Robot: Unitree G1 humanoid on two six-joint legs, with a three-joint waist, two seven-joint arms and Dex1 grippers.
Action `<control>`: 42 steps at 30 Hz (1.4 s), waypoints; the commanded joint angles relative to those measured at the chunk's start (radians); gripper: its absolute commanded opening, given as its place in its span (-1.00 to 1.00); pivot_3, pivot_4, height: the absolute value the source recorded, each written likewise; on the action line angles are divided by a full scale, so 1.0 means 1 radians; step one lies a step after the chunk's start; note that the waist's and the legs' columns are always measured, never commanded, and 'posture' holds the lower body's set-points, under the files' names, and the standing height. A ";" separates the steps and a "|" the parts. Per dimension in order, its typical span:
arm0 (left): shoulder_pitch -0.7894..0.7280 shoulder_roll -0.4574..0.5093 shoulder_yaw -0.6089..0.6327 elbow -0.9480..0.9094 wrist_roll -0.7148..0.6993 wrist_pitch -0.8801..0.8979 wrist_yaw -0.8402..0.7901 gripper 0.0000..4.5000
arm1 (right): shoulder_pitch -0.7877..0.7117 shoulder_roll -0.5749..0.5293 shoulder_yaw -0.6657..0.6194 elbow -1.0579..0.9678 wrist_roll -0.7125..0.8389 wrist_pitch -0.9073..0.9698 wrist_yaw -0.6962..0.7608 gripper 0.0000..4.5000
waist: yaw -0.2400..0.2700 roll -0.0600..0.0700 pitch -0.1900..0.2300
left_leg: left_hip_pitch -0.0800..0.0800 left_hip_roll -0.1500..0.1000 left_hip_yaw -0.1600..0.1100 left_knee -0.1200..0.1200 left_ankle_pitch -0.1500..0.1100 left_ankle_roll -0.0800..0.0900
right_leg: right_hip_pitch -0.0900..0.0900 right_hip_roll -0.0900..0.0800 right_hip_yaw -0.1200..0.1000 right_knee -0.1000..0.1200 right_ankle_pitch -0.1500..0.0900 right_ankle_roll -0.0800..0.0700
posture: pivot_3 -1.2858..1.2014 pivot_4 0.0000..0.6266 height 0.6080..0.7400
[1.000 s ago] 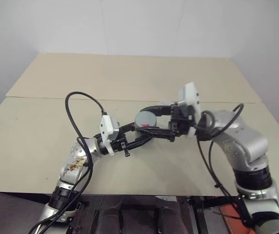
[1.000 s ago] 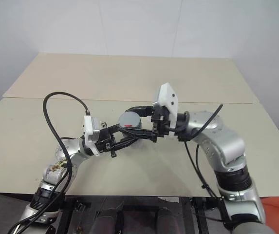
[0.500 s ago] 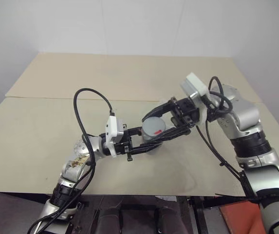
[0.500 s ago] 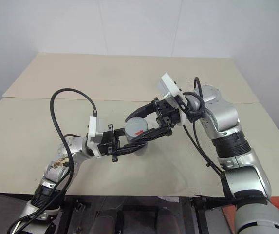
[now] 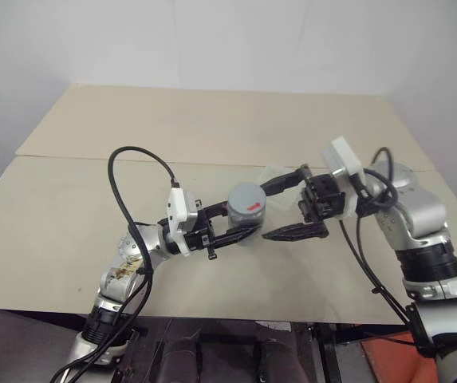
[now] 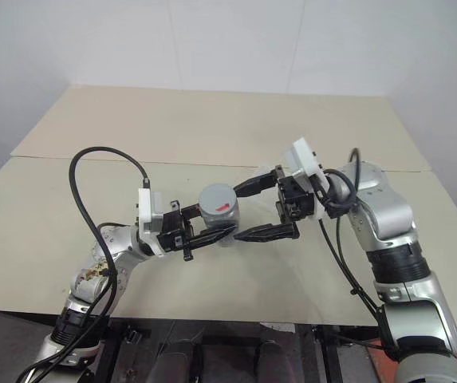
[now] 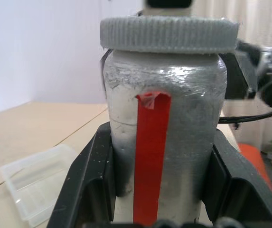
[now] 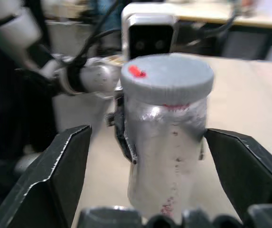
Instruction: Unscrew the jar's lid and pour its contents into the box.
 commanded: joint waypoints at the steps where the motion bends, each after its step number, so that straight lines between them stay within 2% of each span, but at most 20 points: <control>1: -0.030 -0.017 0.018 0.027 0.054 -0.052 0.056 -0.14 | 0.060 0.002 -0.088 -0.138 0.015 0.030 -0.153 0.98 | 0.001 0.000 0.000 | 0.000 0.000 0.000 0.000 0.000 0.000 | 0.000 0.000 0.000 0.000 0.000 0.000 | 0.03 -0.52 1.00; 7: -0.057 -0.032 0.028 0.089 0.106 -0.097 0.101 -0.14 | 0.147 0.071 -0.136 -0.346 -0.023 0.119 -0.509 0.98 | -0.001 0.000 0.000 | 0.000 0.000 0.000 0.000 0.000 0.000 | 0.000 0.000 0.000 0.000 0.000 0.000 | 0.03 -0.52 1.00; 10: -0.055 -0.042 0.022 0.106 0.123 -0.110 0.119 -0.14 | 0.170 0.157 -0.125 -0.452 -0.023 0.197 -0.714 0.98 | -0.001 0.000 0.000 | 0.000 0.000 0.000 0.000 0.000 0.000 | 0.000 0.000 0.000 0.000 0.000 0.000 | 0.03 -0.52 1.00; 18: -0.073 -0.083 0.016 0.164 0.176 -0.168 0.160 -0.14 | 0.196 0.306 -0.016 -0.594 -0.108 0.317 -1.025 0.98 | 0.000 0.000 0.000 | 0.000 0.000 0.000 0.000 0.000 0.000 | 0.000 0.000 0.000 0.000 0.000 0.000 | 0.03 -0.52 1.00; 24: -0.090 -0.105 0.017 0.199 0.190 -0.191 0.178 -0.14 | 0.220 0.369 0.083 -0.607 -0.217 0.322 -1.139 0.98 | -0.001 0.000 0.000 | -0.001 -0.001 0.000 0.000 0.000 0.000 | 0.000 0.000 0.000 0.000 0.000 0.000 | 0.03 -0.52 1.00; 30: -0.099 -0.113 0.018 0.194 0.193 -0.189 0.188 -0.14 | 0.227 0.420 0.130 -0.565 -0.310 0.287 -1.203 0.98 | -0.004 0.000 0.000 | -0.001 -0.001 0.000 0.000 0.000 0.000 | -0.001 0.000 0.000 0.000 0.000 0.000 | 0.03 -0.52 1.00; 42: -0.088 -0.098 0.018 0.189 0.193 -0.186 0.186 -0.14 | 0.231 0.491 0.133 -0.531 -0.359 0.276 -1.207 0.98 | -0.011 0.000 0.000 | -0.001 -0.001 0.000 0.000 0.000 0.000 | -0.001 0.000 0.000 0.000 0.000 0.000 | 0.03 -0.52 1.00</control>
